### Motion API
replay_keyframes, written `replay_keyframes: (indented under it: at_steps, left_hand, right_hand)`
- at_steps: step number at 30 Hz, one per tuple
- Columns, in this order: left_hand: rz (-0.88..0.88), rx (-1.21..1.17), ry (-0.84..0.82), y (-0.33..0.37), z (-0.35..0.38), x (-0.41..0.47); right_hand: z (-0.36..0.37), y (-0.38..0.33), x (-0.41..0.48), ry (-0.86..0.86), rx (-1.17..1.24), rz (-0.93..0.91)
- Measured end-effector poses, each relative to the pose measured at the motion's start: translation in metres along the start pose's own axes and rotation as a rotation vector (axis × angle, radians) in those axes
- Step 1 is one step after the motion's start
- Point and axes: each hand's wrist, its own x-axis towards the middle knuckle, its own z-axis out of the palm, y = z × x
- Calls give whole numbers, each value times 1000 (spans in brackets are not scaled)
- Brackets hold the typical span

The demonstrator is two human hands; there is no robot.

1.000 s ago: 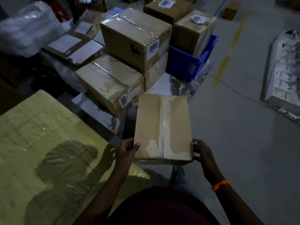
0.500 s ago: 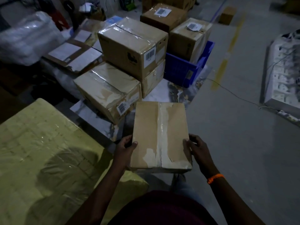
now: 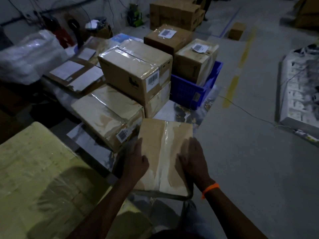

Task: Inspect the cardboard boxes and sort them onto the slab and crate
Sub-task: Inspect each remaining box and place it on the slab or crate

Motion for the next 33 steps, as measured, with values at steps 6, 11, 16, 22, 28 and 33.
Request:
replay_keyframes:
  at_steps: [6, 11, 16, 22, 28, 33]
  left_hand:
    - [256, 369, -100, 8, 23, 50]
    - [277, 409, -54, 2, 32, 50]
    - [261, 419, -64, 3, 33, 53]
    - [255, 435, -89, 5, 30, 52]
    - [401, 446, -100, -14, 27, 10]
    - [490, 398, -43, -35, 26, -55]
  right_hand:
    - [25, -35, 55, -216, -270, -74]
    - [37, -27, 51, -179, -313, -78]
    - [37, -28, 55, -202, -348, -83]
    - [32, -34, 56, -240, -353, -66]
    - [25, -25, 11, -299, -381, -156]
    - [43, -16, -72, -154, -412, -227]
